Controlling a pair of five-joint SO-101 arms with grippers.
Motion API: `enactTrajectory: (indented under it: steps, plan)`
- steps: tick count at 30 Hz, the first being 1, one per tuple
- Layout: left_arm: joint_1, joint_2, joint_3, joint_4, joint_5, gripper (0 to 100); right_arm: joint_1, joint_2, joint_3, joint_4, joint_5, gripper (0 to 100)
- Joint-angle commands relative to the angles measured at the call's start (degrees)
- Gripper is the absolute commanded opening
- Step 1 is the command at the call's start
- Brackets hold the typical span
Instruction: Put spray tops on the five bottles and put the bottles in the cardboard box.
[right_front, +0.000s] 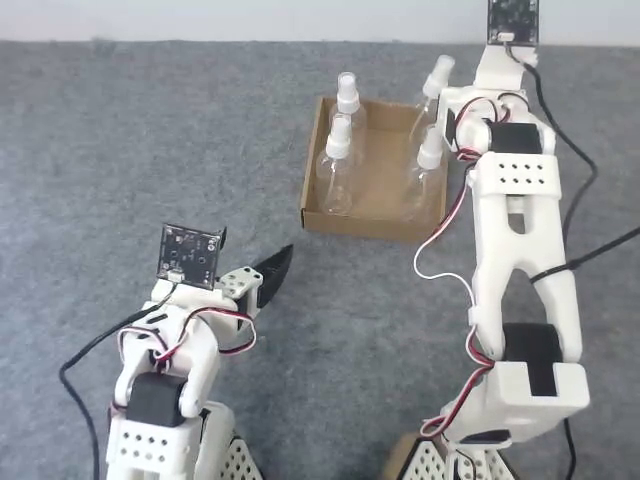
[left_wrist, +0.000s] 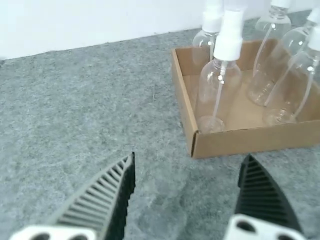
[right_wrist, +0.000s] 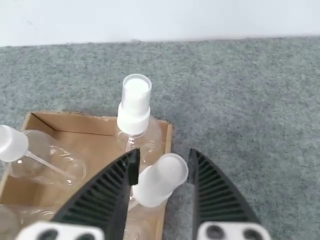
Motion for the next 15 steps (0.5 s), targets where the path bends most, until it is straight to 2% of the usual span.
enactTrajectory:
  steps: [1, 15]
  plan:
    - [-0.26, -0.44, -0.48, -1.58, -0.53, 31, -0.31, -0.75, -0.62, 0.31, 0.79, 9.0]
    - [-0.35, -0.53, -0.48, -1.49, -0.53, 31, -0.92, -1.36, -0.97, 0.31, 1.05, 7.2]
